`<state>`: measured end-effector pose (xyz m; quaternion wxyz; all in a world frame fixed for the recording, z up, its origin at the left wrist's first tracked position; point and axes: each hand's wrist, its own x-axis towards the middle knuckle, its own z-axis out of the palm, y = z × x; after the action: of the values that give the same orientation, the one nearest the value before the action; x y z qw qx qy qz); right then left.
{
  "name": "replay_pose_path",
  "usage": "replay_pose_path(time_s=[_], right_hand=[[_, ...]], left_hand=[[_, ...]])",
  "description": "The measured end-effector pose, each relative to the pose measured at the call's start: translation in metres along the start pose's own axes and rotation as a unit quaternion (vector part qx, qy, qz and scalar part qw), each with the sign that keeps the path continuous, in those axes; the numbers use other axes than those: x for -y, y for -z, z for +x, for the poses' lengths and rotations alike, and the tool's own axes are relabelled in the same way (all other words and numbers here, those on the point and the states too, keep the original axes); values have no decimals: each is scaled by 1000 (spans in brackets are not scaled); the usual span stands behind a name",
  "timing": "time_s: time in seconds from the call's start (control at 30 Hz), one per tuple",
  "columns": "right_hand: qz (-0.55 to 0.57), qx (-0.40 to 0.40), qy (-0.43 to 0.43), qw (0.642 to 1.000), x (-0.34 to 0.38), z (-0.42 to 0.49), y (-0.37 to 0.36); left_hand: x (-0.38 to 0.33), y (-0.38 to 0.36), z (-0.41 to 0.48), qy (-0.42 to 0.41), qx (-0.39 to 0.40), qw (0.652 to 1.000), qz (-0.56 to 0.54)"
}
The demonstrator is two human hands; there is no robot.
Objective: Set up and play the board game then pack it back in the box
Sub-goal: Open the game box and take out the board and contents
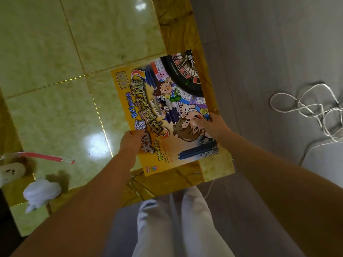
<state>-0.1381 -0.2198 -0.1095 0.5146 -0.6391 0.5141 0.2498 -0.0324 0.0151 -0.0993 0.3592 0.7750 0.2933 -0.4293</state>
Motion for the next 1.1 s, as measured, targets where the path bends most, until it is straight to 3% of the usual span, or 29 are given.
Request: replay_pose_path(time_s=[0.27,0.6,0.77,0.83,0.97,1.1], right_hand=[[103,28,-91,990,3,-13,2],[154,30,-76,985,2,-35,-7],[162,-75,2,984,6,-48,-9],[184,-38,-20,982,9,-54,-8],[138,135,-94,977,15,-68,-1],[107,198,-97,969,23,-86,13]], left_hand=[[-7,21,-1,39,27,995,-83],[-10,34,-1,47,52,993,-97],[-10,35,-9,30,26,992,-120],[-14,39,-14,27,22,989,-141],[-22,52,-21,-16,10,988,-155],[-32,58,-26,-81,-6,987,-139]])
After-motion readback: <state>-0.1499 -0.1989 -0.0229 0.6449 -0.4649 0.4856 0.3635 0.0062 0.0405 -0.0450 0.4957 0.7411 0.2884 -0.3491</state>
